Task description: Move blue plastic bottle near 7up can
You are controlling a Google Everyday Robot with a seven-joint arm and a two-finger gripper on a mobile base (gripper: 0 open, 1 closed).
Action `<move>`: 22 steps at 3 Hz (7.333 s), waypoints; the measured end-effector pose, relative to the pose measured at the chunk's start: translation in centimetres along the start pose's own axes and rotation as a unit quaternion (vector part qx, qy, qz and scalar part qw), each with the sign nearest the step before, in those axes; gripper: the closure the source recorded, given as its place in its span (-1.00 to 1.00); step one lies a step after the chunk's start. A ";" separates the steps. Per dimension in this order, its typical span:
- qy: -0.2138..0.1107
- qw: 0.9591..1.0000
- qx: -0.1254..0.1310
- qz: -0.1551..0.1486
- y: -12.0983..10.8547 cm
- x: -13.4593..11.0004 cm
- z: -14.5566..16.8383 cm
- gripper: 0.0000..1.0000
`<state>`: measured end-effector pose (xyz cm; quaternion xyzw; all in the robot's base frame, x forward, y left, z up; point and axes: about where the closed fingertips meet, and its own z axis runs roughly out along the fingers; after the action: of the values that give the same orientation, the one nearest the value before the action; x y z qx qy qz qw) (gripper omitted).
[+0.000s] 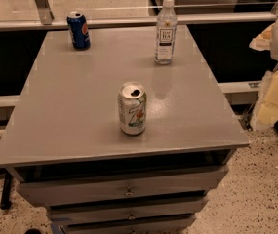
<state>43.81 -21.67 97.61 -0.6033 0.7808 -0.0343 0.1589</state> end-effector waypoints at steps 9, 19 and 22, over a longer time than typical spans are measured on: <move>-0.288 0.938 0.173 0.081 -25.0 -17.1 10.7 -1.00; -0.458 0.869 -0.125 0.143 -9.4 -9.5 6.5 1.00; -0.483 0.855 -0.165 0.093 -0.5 -10.7 6.0 1.00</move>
Offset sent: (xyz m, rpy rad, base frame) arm 0.0038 0.0077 -0.0005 0.0538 -0.0161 0.0100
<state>48.36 -10.76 94.22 -0.4858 0.6526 0.4056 0.4166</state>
